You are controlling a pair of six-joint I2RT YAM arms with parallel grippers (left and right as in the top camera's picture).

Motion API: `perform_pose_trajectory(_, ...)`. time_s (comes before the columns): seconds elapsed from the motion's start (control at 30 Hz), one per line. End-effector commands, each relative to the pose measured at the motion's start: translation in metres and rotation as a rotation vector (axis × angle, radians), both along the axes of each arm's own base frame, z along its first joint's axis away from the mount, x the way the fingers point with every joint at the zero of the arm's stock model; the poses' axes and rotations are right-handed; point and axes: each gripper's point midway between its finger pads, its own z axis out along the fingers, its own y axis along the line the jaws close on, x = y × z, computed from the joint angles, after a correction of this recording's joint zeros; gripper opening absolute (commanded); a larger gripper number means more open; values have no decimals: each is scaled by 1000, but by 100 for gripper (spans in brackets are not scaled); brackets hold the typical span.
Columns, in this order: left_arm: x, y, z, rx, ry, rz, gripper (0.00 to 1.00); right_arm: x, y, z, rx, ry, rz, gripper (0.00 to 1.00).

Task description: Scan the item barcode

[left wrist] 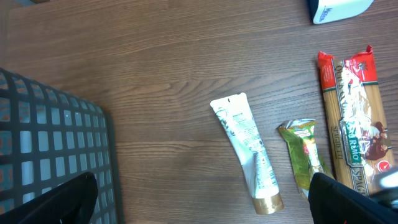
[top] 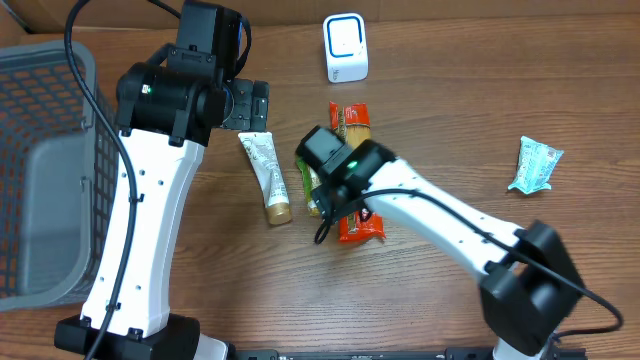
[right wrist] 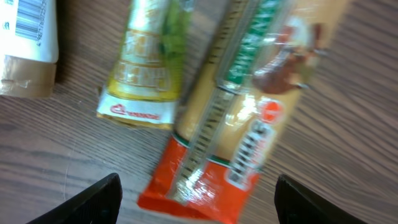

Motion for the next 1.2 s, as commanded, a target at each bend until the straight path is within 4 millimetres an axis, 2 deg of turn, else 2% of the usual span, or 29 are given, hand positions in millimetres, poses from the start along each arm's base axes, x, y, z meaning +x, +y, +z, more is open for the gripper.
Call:
perform_pose_trajectory(0.0,2,3,1,11,-4,4,100,-2,6,-24,-78,-25,4,79)
perform_pose_trajectory(0.2,2,3,1,12,-5,4,100,0,-2,-61,-191,-12,9,79)
perform_pose_trajectory(0.4,2,3,1,12,-4,4,100,8,-13,-63,-265,-58,15,77)
perform_pose_trajectory(0.57,2,3,1,12,-5,4,99,8,-20,-77,-317,-44,125,75)
perform_pose_trajectory(0.83,2,3,1,11,-4,4,100,9,-60,-97,-440,-16,141,72)
perform_pose_trajectory(0.93,2,3,1,12,-4,4,100,6,-68,-102,-446,8,130,61)
perform_pose_trajectory(1.17,2,3,1,12,-5,4,100,-3,-68,-104,-443,46,140,33)
